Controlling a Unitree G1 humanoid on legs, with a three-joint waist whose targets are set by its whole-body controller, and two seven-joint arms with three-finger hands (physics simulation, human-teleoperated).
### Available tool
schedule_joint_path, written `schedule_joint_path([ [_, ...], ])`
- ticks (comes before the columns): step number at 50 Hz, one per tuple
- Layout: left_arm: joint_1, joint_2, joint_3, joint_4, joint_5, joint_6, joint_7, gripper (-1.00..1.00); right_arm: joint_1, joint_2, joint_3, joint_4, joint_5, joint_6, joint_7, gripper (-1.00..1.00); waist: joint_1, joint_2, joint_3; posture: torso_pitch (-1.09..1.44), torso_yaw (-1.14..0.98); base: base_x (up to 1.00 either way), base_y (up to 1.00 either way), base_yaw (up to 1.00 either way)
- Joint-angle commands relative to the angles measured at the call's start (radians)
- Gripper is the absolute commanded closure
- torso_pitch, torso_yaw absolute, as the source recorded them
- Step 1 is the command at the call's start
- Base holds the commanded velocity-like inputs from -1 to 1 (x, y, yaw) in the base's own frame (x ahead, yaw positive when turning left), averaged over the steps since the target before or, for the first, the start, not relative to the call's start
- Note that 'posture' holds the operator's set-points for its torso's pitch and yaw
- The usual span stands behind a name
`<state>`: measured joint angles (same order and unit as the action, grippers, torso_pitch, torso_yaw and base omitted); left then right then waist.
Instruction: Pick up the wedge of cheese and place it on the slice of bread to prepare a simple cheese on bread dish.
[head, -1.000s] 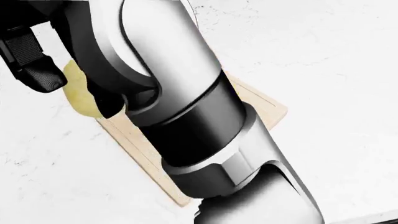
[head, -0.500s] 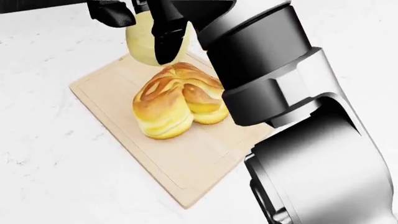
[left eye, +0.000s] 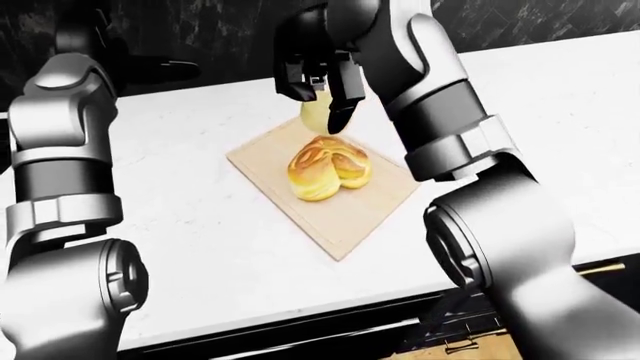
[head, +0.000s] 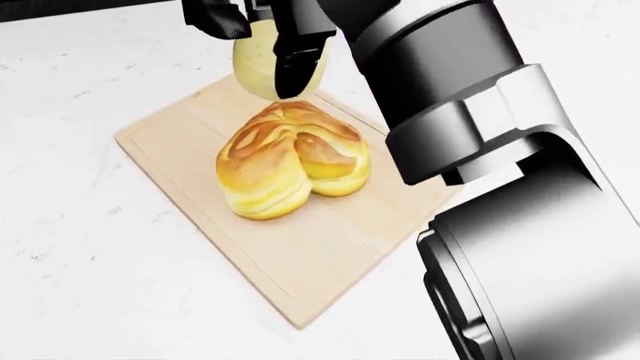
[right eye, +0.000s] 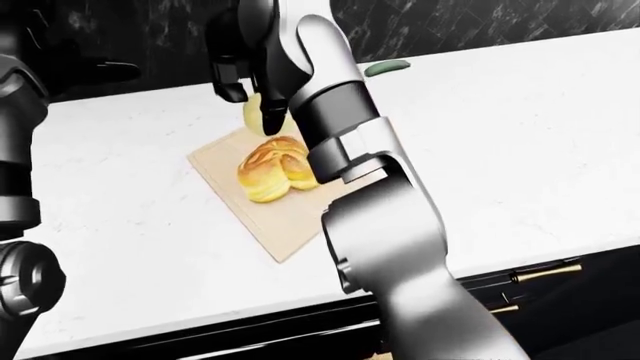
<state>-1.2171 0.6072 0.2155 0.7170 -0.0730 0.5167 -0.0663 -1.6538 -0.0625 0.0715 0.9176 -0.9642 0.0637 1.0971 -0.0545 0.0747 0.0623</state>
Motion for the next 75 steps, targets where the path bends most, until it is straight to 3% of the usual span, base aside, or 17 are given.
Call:
schedule_joint_path([
  [1, -0.037, 0.016, 0.007, -0.034, 0.001, -0.034, 0.004, -1.00, -0.038, -0.009, -0.011, -0.042, 0.003, -0.002, -0.019, 1.00, 0.000, 0.006, -0.035, 0.00, 0.00, 0.00, 0.00, 0.00],
  [48, -0.028, 0.017, 0.010, -0.053, -0.001, -0.022, 0.003, -1.00, 0.063, 0.003, -0.002, -0.138, -0.031, 0.024, 0.035, 1.00, 0.005, 0.001, -0.039, 0.00, 0.00, 0.00, 0.00, 0.00],
  [49, -0.028, 0.017, 0.010, -0.055, -0.002, -0.020, 0.003, -1.00, 0.063, 0.003, -0.002, -0.139, -0.031, 0.025, 0.036, 0.87, 0.005, 0.001, -0.039, 0.00, 0.00, 0.00, 0.00, 0.00],
  [50, -0.027, 0.017, 0.010, -0.057, -0.002, -0.020, 0.003, -1.00, 0.064, 0.003, -0.002, -0.140, -0.031, 0.024, 0.037, 0.33, 0.005, 0.001, -0.039, 0.00, 0.00, 0.00, 0.00, 0.00],
  [52, -0.025, 0.016, 0.010, -0.059, -0.002, -0.019, 0.004, -1.00, 0.065, 0.004, -0.002, -0.139, -0.032, 0.023, 0.036, 0.08, 0.004, 0.001, -0.039, 0.00, 0.00, 0.00, 0.00, 0.00],
  [53, -0.024, 0.016, 0.010, -0.060, -0.003, -0.018, 0.003, -1.00, 0.066, 0.004, -0.002, -0.139, -0.032, 0.022, 0.036, -0.18, 0.004, 0.001, -0.039, 0.00, 0.00, 0.00, 0.00, 0.00],
  [54, -0.024, 0.016, 0.010, -0.060, -0.002, -0.019, 0.004, -1.00, 0.066, 0.005, -0.002, -0.139, -0.032, 0.022, 0.037, -0.52, 0.004, 0.001, -0.039, 0.00, 0.00, 0.00, 0.00, 0.00],
  [55, -0.023, 0.015, 0.010, -0.060, -0.003, -0.019, 0.004, -1.00, 0.066, 0.005, -0.002, -0.138, -0.032, 0.022, 0.036, -1.00, 0.004, 0.002, -0.039, 0.00, 0.00, 0.00, 0.00, 0.00],
  [75, -0.041, 0.014, 0.006, -0.055, 0.000, -0.013, 0.002, -1.00, 0.043, -0.020, -0.023, -0.144, -0.019, 0.042, 0.040, -1.00, 0.005, 0.001, -0.039, 0.00, 0.00, 0.00, 0.00, 0.00],
])
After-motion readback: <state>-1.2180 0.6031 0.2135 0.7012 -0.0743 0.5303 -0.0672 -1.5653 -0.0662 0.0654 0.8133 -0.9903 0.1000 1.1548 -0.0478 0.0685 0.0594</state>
